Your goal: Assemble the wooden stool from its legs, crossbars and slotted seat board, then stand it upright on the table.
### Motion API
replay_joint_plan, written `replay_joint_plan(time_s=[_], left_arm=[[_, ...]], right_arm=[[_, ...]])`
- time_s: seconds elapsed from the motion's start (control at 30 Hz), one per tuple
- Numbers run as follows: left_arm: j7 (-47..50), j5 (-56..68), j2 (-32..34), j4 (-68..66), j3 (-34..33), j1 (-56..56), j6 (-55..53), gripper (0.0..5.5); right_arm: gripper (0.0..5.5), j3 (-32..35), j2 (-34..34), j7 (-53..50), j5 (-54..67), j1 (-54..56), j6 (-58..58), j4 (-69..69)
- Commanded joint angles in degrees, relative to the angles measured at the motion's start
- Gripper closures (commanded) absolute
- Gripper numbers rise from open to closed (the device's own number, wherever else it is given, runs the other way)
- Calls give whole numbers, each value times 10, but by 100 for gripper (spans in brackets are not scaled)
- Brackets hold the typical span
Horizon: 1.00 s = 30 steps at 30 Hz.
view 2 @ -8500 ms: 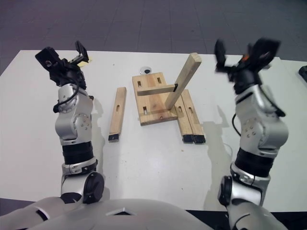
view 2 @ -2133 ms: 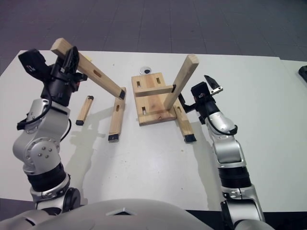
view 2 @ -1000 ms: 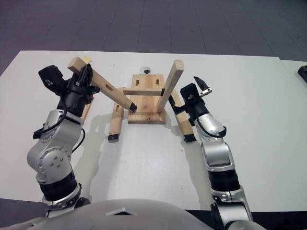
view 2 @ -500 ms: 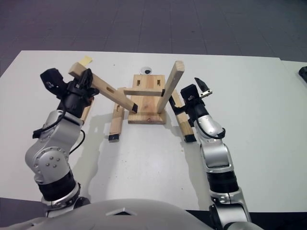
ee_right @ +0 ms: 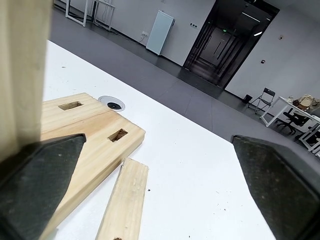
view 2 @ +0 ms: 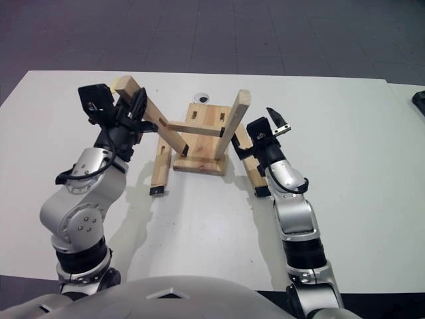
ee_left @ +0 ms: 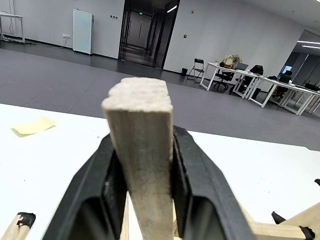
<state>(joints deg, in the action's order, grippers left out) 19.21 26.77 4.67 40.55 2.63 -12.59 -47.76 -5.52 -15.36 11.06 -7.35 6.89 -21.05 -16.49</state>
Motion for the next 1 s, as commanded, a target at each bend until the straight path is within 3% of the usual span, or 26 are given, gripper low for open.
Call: replay_joint_plan(time_s=[0.03, 0.57, 0.73, 0.93, 1.0], left_arm=[[-2, -48, 14, -99, 18, 52, -46, 448], [-58, -156, 76, -157, 111, 82, -6, 441], [-58, -166, 65, -182, 108, 64, -1, 440], [-47, -149, 33, -214, 79, 38, -12, 440], [-45, -144, 23, -217, 72, 35, -14, 440]], right_arm=[[10, 22, 0, -10, 1, 10, 0, -6], [10, 154, 2, -40, 93, 174, -55, -136], [10, 106, 21, -28, 141, 236, -134, -188], [10, 13, 62, -52, 113, 272, -164, -183], [39, -6, 75, -63, 103, 281, -174, -167]])
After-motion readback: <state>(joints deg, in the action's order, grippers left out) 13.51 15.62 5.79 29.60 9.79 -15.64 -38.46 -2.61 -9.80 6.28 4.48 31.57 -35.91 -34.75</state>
